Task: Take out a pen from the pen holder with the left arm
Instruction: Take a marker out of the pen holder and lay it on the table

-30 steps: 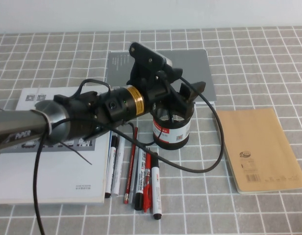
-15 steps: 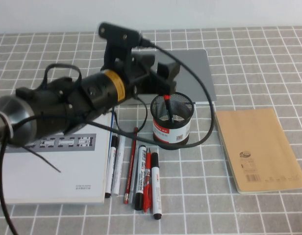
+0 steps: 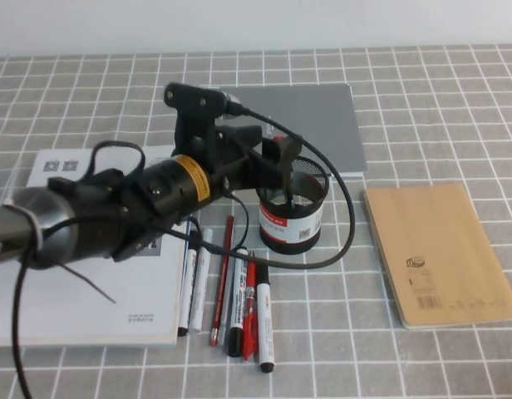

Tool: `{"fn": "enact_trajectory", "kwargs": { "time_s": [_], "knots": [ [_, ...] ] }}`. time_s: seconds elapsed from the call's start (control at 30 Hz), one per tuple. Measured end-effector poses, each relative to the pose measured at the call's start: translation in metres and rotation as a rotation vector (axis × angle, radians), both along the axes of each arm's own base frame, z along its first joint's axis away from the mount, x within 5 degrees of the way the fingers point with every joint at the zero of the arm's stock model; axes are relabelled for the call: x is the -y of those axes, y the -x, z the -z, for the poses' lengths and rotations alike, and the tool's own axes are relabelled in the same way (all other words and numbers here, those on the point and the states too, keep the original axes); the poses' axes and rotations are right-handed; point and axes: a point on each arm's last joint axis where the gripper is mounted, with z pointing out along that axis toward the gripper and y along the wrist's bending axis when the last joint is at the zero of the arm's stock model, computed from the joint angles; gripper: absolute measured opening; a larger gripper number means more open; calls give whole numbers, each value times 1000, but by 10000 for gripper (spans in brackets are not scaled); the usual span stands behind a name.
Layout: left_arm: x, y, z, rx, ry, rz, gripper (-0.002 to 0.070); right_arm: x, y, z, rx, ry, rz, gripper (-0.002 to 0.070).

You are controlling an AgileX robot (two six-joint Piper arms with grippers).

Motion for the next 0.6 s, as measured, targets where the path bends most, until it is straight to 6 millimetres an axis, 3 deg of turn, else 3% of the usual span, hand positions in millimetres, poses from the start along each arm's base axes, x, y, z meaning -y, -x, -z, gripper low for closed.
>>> {"fn": "enact_trajectory", "kwargs": {
  "time_s": [0.17,0.47,0.6],
  "knots": [
    [5,-7,18,-34,-3,-1,462,0,0,0,0,0,0,-13],
    [8,-24,26,-29,-1,-13,460,0,0,0,0,0,0,-13],
    [8,-24,26,-28,0,-13,398,0,0,0,0,0,0,-13]
  ]
}}
